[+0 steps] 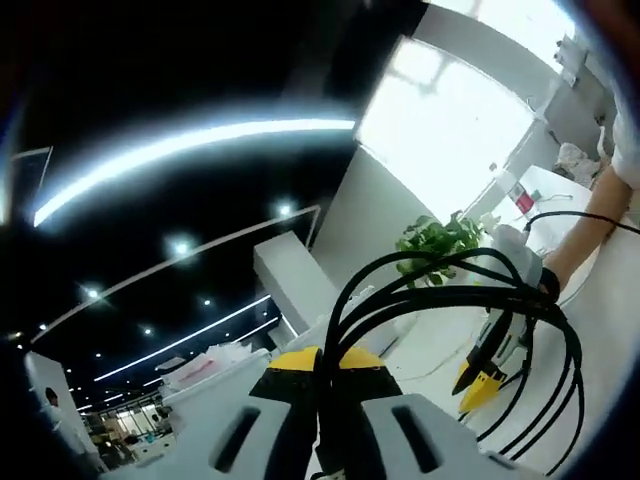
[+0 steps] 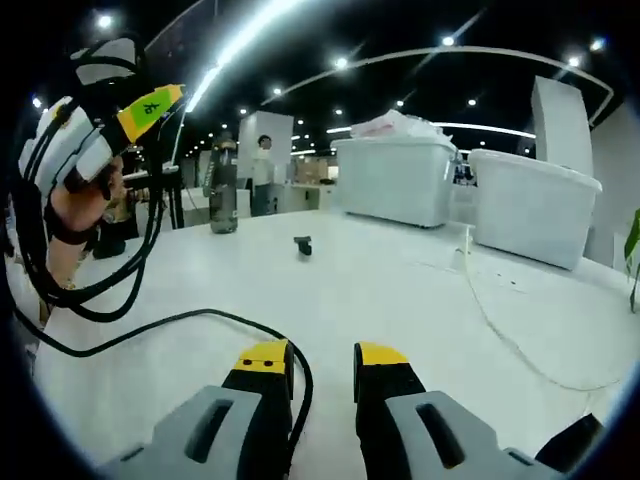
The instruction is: Coil the Type-C to USB data cable on the desktop and secure it with Velcro straps.
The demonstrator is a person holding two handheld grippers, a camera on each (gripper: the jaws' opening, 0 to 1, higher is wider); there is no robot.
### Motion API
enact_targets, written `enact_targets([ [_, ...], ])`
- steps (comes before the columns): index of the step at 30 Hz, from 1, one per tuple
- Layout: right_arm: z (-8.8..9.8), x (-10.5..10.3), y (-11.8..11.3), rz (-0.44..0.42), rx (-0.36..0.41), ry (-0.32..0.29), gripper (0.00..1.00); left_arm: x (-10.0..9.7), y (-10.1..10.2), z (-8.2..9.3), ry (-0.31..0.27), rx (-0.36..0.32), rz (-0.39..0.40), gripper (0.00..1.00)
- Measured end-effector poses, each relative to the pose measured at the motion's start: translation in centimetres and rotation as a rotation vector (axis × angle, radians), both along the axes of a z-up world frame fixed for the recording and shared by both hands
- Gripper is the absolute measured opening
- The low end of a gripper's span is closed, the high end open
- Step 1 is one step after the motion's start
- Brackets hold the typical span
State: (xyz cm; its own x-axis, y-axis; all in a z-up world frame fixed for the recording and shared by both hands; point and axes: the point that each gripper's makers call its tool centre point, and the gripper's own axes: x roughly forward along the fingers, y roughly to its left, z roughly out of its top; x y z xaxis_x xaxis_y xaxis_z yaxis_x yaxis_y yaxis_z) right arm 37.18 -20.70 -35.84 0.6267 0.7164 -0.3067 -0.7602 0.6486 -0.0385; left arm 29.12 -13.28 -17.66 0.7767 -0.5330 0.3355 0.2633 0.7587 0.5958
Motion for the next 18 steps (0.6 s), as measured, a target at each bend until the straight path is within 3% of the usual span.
enact_targets([
  [9, 0.3, -3.3, 1.7, 0.099, -0.021, 0.040, 0.23, -0.5, 1.3, 1.8, -0.048, -0.028, 0.032, 0.04],
  [12, -0.7, -1.9, 0.8, 0.040, -0.113, -0.004, 0.23, -0.9, 1.6, 2.5, -0.065, -0.048, 0.026, 0.04],
  [16, -1.0, -1.1, 0.5, 0.006, -0.085, 0.020, 0.23, -1.7, 1.7, 3.3, -0.093, -0.068, 0.016, 0.04],
  [18, -0.8, -0.7, 0.4, -0.009, -0.076, 0.015, 0.15, -1.8, 1.7, 3.5, -0.095, -0.077, 0.008, 0.04],
])
